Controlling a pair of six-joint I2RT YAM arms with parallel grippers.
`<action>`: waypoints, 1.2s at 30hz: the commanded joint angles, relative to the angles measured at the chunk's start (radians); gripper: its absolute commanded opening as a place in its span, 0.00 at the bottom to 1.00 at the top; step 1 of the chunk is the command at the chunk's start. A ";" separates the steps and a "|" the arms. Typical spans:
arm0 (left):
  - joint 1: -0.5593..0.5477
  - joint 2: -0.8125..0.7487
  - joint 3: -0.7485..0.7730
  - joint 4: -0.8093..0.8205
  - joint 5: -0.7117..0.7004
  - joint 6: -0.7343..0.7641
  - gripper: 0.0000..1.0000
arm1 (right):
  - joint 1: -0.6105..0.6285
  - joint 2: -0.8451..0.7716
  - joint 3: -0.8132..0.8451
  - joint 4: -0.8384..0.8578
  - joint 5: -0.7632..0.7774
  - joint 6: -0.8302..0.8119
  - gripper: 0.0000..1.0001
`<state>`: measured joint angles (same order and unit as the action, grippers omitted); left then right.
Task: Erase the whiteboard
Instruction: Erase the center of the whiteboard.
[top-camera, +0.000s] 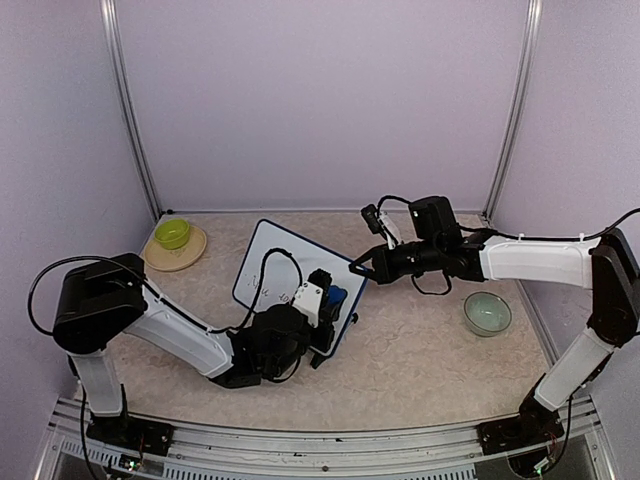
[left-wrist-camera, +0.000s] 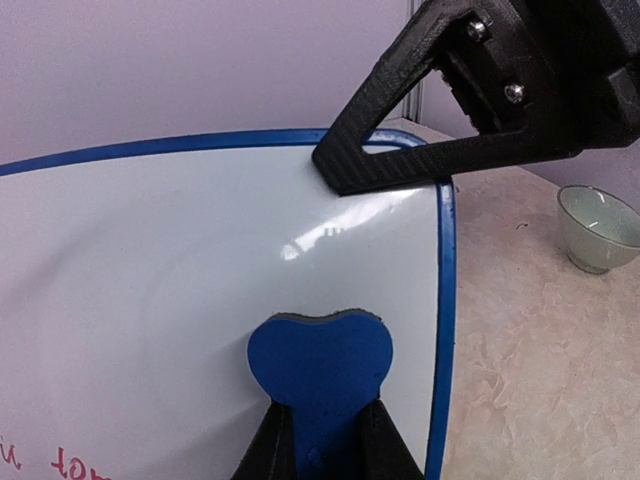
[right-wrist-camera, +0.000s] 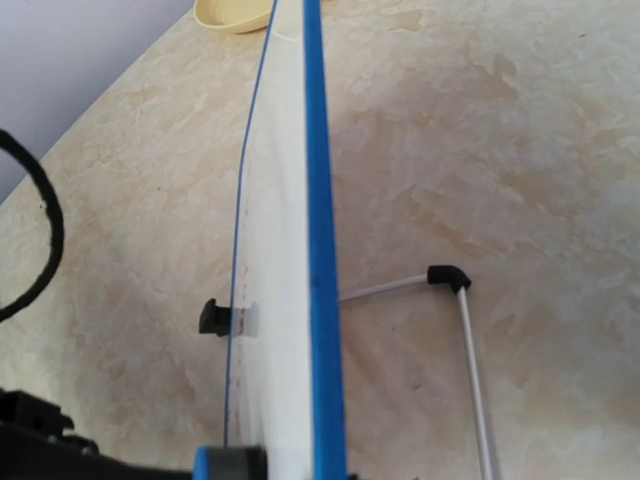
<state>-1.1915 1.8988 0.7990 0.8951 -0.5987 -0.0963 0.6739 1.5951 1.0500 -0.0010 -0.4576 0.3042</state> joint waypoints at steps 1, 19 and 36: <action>-0.032 0.058 0.068 -0.038 0.038 0.018 0.15 | 0.052 0.041 -0.031 -0.133 -0.071 -0.101 0.00; 0.104 0.003 -0.009 -0.146 -0.182 -0.012 0.14 | 0.051 0.011 -0.048 -0.145 -0.057 -0.107 0.00; 0.392 -0.311 -0.218 -0.193 -0.073 -0.022 0.14 | 0.052 -0.003 -0.028 -0.172 -0.033 -0.110 0.00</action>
<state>-0.8776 1.6768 0.6384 0.7437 -0.7731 -0.1219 0.6926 1.5684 1.0470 -0.0078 -0.4782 0.2878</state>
